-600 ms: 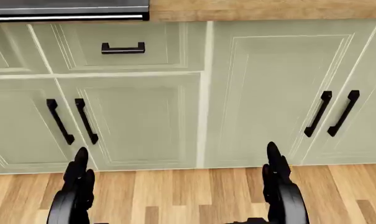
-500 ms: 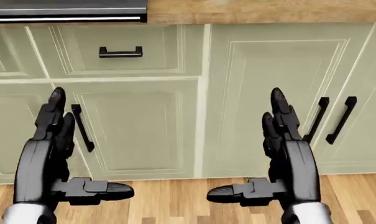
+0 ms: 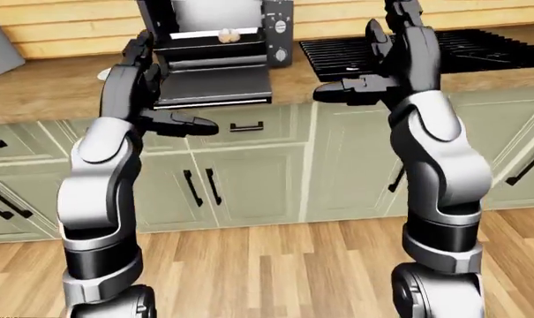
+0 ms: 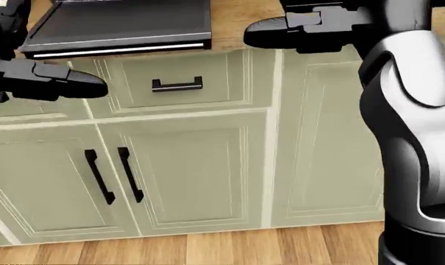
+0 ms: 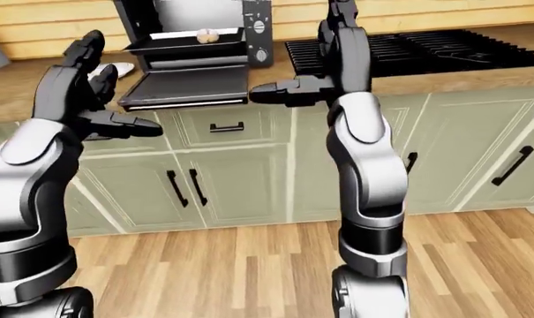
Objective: Pick the scone from the tray and place it on the plate on the counter.
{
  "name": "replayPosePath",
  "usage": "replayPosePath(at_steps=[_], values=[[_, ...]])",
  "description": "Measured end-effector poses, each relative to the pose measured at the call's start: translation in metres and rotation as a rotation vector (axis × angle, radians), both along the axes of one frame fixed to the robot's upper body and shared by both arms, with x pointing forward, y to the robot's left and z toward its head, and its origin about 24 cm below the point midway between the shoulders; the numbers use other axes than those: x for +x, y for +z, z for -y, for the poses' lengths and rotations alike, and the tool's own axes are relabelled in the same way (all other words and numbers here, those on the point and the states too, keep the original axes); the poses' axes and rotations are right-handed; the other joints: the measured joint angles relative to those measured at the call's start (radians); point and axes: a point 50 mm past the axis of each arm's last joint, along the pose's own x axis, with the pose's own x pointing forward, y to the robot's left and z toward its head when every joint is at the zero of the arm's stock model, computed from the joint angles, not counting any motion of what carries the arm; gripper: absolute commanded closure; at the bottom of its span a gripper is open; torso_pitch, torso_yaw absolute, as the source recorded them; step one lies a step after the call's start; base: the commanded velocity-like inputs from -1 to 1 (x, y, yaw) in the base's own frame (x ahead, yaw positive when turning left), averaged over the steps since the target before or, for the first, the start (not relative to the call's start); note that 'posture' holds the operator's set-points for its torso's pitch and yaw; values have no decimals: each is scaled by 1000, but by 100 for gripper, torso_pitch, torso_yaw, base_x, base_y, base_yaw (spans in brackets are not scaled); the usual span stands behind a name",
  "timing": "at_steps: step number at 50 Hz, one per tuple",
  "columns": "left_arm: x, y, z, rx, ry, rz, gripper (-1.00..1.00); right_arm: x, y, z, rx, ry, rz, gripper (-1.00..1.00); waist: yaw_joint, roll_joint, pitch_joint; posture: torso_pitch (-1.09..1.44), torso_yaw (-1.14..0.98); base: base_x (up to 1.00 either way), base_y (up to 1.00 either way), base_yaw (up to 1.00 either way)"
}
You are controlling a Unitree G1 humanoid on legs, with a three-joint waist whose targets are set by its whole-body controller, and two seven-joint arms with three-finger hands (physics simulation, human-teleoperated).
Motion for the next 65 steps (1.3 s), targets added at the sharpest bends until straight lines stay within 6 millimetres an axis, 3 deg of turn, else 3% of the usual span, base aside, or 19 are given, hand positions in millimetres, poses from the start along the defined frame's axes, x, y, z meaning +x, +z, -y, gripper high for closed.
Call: replayPosePath(at_steps=[1, 4, 13, 16, 19, 23, 25, 27, 28, 30, 32, 35, 39, 42, 46, 50, 53, 60, 65], values=[[-1, 2, -3, 0, 11, 1, -100, 2, 0, -1, 1, 9, -8, -100, 11, 17, 1, 0, 0, 45, 52, 0], [-7, -3, -15, -4, 58, -37, -100, 7, -7, -5, 5, 37, -76, -100, 25, 4, 34, 0, 0, 46, 52, 0], [-20, 17, -21, 18, 94, 7, -100, -4, 24, -4, 30, 49, 21, -100, 75, -93, 23, 0, 0, 46, 52, 0], [-22, 17, -16, 29, 74, 9, -100, -5, 23, -1, 36, 42, 14, -100, 56, -93, 57, 0, 0, 46, 52, 0], [-20, 13, -14, 32, 55, -32, -100, 1, 16, 3, 43, 17, -42, -100, 48, -118, 33, 0, 0, 46, 52, 0], [-26, 26, -19, 37, 77, 19, -100, -5, 27, 2, 40, 25, 10, -100, 30, -89, 21, 0, 0, 46, 52, 0], [-31, 32, -20, 40, 83, 48, -100, -9, 33, 3, 40, 32, 32, -100, 21, -57, 22, 0, 0, 43, 52, 0], [-36, 39, -21, 47, 92, 69, -100, -12, 41, 4, 44, 37, 47, -100, 35, -2, 10, 0, 0, 20, 47, 0], [-38, 39, -24, 46, 103, 68, -100, -13, 41, 3, 53, 46, 43, -100, 47, 4, 7, 0, 0, 6, 41, 0], [-38, 36, -29, 39, 131, 42, -100, -13, 37, -1, 52, 70, 14, -100, 70, 18, 29, 0, 0, 1, 41, 0], [-38, 36, -30, 39, 141, 31, -100, -13, 35, -3, 47, 81, -10, -100, 74, 4, 24, 0, 0, 0, 57, 0], [-40, 40, -26, 46, 127, 45, -100, -14, 39, -1, 47, 71, -6, -100, 75, -55, 29, 0, 0, 0, 60, 0], [-43, 38, -26, 48, 123, 45, -100, -18, 46, 1, 61, 63, 27, -100, 77, -108, 38, 0, 0, 0, 54, 0], [-41, 31, -24, 45, 108, 12, -100, -16, 42, 6, 77, 41, 13, -100, 61, -91, 49, 0, 0, 0, 36, 0], [-44, 33, -25, 48, 109, 16, -100, -14, 40, 5, 71, 29, -10, -100, 57, -102, 10, 0, 0, 0, 26, 0], [-51, 46, -29, 58, 140, 88, -100, -23, 55, 0, 70, 55, 76, -100, 62, -12, 17, 0, 0, 0, 5, 0], [-48, 40, -34, 50, 166, 58, -100, -21, 46, -6, 65, 86, 47, -100, 68, -31, 49, 0, 0, 0, 0, 0], [-46, 37, -33, 51, 154, 31, -100, -19, 47, -2, 55, 71, 30, -100, 61, -76, 58, 0, 0, 2, 0, 0], [-45, 35, -34, 51, 162, 15, -100, -19, 48, -5, 44, 89, 40, -100, 65, -91, 14, 0, 0, 14, 2, 0]])
